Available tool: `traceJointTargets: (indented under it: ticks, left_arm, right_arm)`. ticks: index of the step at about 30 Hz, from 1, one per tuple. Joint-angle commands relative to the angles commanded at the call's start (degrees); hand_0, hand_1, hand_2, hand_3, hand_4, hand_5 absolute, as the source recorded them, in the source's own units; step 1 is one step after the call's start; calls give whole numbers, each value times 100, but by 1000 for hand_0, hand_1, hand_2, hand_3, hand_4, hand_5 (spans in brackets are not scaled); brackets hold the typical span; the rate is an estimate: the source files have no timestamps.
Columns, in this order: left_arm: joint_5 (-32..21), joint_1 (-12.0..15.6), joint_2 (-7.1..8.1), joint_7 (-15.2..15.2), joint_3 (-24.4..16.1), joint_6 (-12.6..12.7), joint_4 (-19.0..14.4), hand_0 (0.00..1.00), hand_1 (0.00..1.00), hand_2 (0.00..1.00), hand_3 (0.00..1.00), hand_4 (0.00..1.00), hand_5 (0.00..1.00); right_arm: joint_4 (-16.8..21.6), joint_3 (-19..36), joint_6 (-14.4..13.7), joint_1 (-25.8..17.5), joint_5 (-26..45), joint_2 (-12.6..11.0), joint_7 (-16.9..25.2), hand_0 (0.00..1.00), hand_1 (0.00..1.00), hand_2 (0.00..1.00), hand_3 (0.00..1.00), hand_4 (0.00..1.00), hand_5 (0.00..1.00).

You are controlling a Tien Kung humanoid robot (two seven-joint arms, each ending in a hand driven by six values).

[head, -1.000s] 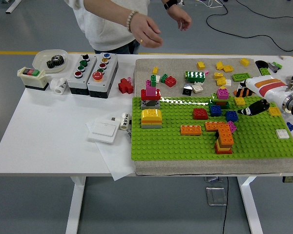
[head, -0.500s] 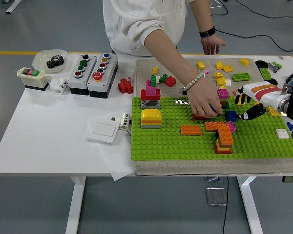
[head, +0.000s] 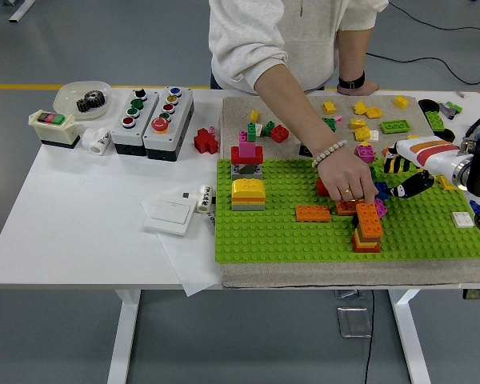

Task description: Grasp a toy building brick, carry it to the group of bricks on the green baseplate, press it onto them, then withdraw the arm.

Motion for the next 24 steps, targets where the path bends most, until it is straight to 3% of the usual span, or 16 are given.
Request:
traceJointTargets:
  ticks: [24]
  left_arm:
    - [-12, 17, -5, -6, 10, 17, -3, 425, 464, 504, 595, 620, 756]
  right_arm:
    - [-87, 313, -47, -80, 20, -99, -45, 433, 469, 524, 541, 845, 283]
